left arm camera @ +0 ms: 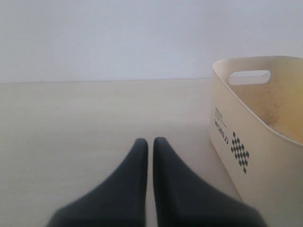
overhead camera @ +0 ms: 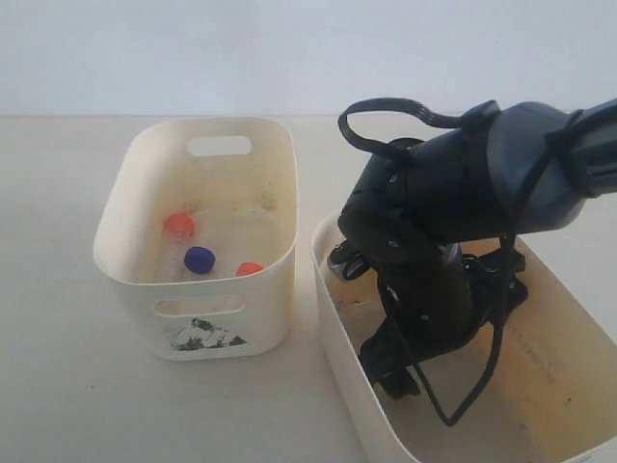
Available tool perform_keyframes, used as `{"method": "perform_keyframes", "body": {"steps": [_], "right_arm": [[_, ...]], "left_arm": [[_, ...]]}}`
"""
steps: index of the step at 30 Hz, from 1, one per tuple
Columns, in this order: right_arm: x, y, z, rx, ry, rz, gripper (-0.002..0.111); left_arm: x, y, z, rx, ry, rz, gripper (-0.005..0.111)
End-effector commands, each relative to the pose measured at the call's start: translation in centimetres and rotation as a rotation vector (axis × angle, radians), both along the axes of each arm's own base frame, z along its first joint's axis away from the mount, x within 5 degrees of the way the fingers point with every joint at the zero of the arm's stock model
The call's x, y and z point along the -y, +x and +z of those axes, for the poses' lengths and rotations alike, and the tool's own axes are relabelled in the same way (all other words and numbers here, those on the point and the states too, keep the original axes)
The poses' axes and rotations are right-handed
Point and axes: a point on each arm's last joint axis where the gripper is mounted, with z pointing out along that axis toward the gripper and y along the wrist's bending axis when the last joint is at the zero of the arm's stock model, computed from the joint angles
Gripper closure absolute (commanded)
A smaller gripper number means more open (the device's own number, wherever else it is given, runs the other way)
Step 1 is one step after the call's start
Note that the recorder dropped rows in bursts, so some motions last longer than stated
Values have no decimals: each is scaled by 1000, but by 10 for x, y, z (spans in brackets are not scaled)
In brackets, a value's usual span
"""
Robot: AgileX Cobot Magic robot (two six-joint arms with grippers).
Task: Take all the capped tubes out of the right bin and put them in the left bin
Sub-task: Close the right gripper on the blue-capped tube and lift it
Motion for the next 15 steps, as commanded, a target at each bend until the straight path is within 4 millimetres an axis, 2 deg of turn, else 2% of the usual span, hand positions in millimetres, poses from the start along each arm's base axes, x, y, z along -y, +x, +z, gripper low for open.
{"method": "perform_keyframes", "body": {"steps": [1,9,11,15], "right_arm": [[-4,5,-1,42,50,16,14],[-6,7,-42,-43,-9,21,15],[-6,6,-49,-64,-25,18,23],[-5,5,-54,-78,-36,15,59]], "left_arm": [[0,0,2,11,-7,3,102],[0,0,2,11,-7,3,102],[0,0,2,11,-7,3,102],[0,0,2,11,-7,3,102]]}}
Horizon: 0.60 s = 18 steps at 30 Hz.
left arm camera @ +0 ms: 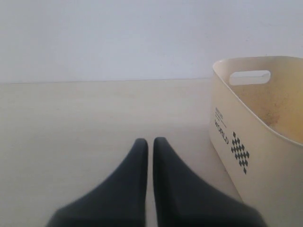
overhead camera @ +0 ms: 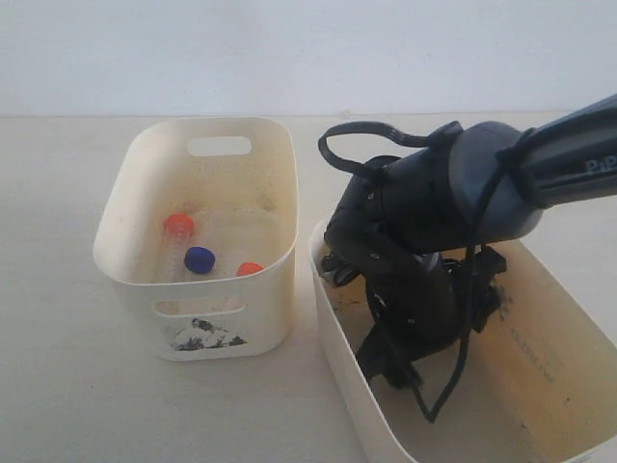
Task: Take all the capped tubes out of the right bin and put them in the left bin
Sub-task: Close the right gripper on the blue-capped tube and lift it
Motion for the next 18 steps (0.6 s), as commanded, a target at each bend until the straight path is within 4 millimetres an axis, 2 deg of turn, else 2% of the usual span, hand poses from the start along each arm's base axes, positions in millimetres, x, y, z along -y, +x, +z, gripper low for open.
{"method": "perform_keyframes", "body": {"steps": [1,3,4,9,11,13,16,18], "right_arm": [[0,-3,-26,-48,1,-14,68],[1,-2,-24,-37,-10,-22,79],[2,-2,-24,-36,-19,-24,80],[6,-3,-22,-50,-64,-4,65],[5,-3,-23,-56,-61,-2,64],[5,-4,-23,-63,-62,4,73],[7,-4,-22,-71,-83,9,107],[9,-4,-20,-71,-99,17,108]], "left_arm": [[0,0,2,11,-7,3,102],[0,0,2,11,-7,3,102],[0,0,2,11,-7,3,102],[0,0,2,11,-7,3,102],[0,0,2,11,-7,3,102],[0,0,2,11,-7,3,102],[0,0,2,11,-7,3,102],[0,0,2,11,-7,3,102]]}}
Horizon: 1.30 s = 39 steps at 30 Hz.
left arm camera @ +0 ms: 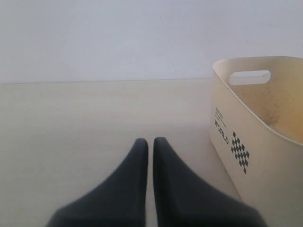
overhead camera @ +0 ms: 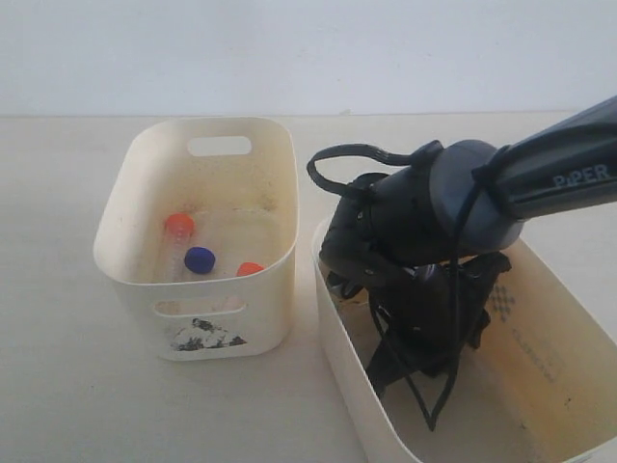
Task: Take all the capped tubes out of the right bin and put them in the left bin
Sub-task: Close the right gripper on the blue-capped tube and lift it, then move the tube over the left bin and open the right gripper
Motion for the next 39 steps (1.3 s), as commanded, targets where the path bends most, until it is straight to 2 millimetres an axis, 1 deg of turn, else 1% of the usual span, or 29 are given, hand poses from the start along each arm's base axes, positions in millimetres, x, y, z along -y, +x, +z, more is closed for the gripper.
{"method": "perform_keyframes", "body": {"steps": [1,4,7,11,18,23,25,28,30,31,34,37,39], "right_arm": [[5,-5,-12,-54,-28,-7,108],[6,-4,1,-23,-26,4,108],[7,-3,23,35,12,10,108],[12,-8,67,134,89,3,108],[31,-30,144,320,236,-12,108],[42,-49,196,513,460,20,108],[43,-58,218,605,608,43,108],[39,-68,250,753,882,90,108],[36,-74,267,832,1051,110,108],[34,-75,274,870,1113,131,108],[27,-72,284,953,1191,215,108],[15,-63,286,1017,1272,264,108],[3,-54,283,1045,1317,294,108]], "left_arm": [[0,0,2,11,-7,3,102],[0,0,2,11,-7,3,102],[0,0,2,11,-7,3,102],[0,0,2,11,-7,3,102],[0,0,2,11,-7,3,102],[0,0,2,11,-7,3,102],[0,0,2,11,-7,3,102],[0,0,2,11,-7,3,102],[0,0,2,11,-7,3,102],[0,0,2,11,-7,3,102],[0,0,2,11,-7,3,102],[0,0,2,11,-7,3,102],[0,0,2,11,-7,3,102]]}}
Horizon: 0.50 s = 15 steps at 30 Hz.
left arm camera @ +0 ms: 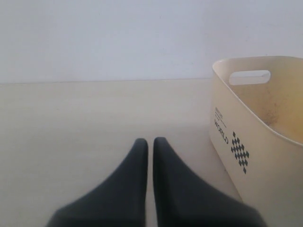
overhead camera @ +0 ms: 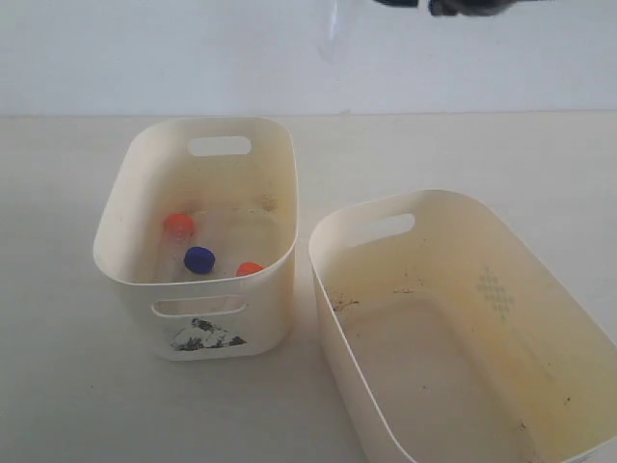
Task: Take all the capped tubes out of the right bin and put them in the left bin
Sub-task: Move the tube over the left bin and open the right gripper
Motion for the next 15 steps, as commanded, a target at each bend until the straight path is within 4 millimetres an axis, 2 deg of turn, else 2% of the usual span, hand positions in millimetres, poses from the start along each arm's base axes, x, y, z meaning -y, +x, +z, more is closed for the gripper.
{"method": "perform_keyframes", "body": {"steps": [1,7,9,12,13,15], "right_arm": [[-23,19,-3,121,94,61,108],[-62,60,-59,61,55,98,108],[-71,70,-80,24,24,103,102],[-82,82,-111,-35,-19,106,78],[-84,85,-118,-46,-27,108,62],[-87,87,-125,-56,-38,111,42]], "left_arm": [[0,0,2,11,-7,3,102],[0,0,2,11,-7,3,102],[0,0,2,11,-7,3,102],[0,0,2,11,-7,3,102],[0,0,2,11,-7,3,102],[0,0,2,11,-7,3,102]]}}
